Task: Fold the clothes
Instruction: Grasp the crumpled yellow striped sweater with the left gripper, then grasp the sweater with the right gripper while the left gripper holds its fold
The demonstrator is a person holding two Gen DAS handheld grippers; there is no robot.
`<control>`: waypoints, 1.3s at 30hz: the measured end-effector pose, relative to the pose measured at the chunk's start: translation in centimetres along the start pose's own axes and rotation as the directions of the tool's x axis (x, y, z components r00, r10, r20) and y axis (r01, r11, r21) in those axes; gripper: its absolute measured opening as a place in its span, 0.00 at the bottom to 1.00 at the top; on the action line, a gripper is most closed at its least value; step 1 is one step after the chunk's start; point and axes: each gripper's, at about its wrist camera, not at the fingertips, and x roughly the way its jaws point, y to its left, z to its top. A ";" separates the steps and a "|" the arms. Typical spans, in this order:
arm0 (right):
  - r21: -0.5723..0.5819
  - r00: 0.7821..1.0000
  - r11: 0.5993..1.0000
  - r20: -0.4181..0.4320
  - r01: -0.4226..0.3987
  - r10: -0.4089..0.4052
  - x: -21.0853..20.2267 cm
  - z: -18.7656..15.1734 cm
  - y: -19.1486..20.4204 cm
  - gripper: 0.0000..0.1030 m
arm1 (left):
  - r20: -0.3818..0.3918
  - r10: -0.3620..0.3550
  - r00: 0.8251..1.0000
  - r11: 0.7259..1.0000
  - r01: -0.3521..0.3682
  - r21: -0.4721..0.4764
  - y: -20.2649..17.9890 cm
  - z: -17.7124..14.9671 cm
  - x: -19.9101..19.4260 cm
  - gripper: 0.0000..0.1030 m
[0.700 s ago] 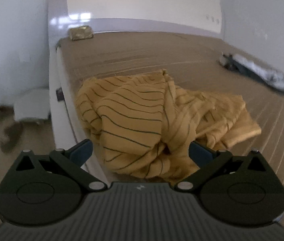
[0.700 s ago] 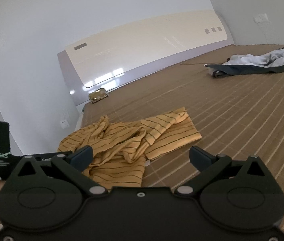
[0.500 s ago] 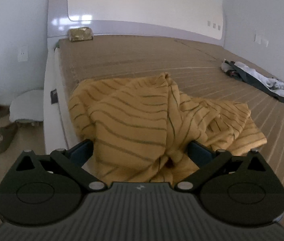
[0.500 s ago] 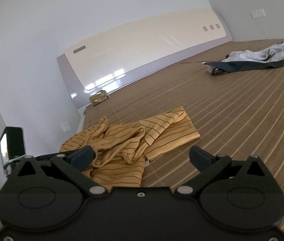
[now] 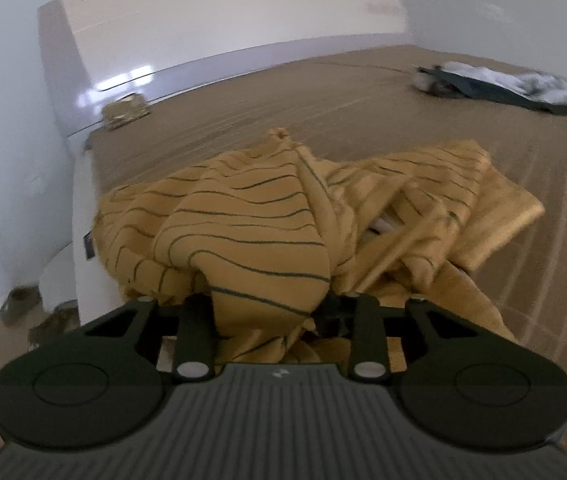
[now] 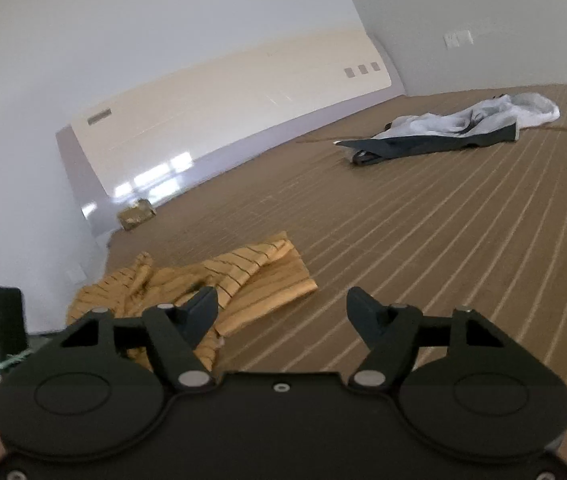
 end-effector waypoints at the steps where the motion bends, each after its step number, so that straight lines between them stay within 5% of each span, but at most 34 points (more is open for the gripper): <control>1: -0.004 1.000 1.000 -0.002 0.011 -0.011 0.0 0.0 -0.2 0.72 | 0.003 -0.026 1.000 1.000 0.026 0.013 -0.5 0.0 -0.4 0.33; 8: 0.028 0.999 0.999 0.037 0.037 -0.038 -2.1 0.8 -1.6 0.73 | 0.022 -0.188 0.982 0.972 0.183 0.146 -6.0 -1.0 -3.5 0.32; 15: 0.051 0.993 0.994 0.068 0.093 -0.097 -7.7 -0.1 -3.8 0.73 | 0.037 -0.337 0.941 0.893 0.307 0.330 -13.4 -2.9 -7.7 0.31; 19: 0.030 0.986 0.988 0.068 0.151 -0.153 -12.3 -1.3 -5.0 0.73 | 0.025 -0.462 0.886 0.817 0.415 0.400 -17.8 -4.6 -11.6 0.31; 21: 0.017 0.976 0.978 0.060 0.206 -0.207 -14.8 -2.1 -5.6 0.73 | 0.015 -0.533 0.846 0.753 0.466 0.465 -20.0 -5.7 -14.0 0.31; 25: -0.009 0.945 0.946 0.038 0.325 -0.324 -19.8 -3.9 -7.0 0.76 | -0.019 -0.661 0.751 0.591 0.536 0.603 -24.5 -9.1 -19.1 0.31; 31: 0.061 0.869 0.867 -0.043 0.495 -0.493 -26.8 -7.7 -10.8 0.76 | -0.112 -0.810 0.576 0.317 0.591 0.742 -29.6 -14.5 -27.1 0.31; 35: 0.146 0.854 0.842 -0.059 0.520 -0.517 -30.8 -9.2 -12.4 0.78 | -0.108 -0.824 0.557 0.301 0.591 0.749 -30.2 -15.9 -28.5 0.31; 39: 0.180 0.868 0.850 -0.052 0.495 -0.494 -33.2 -9.8 -12.4 0.79 | -0.101 -0.834 0.542 0.291 0.589 0.754 -30.6 -17.2 -29.7 0.32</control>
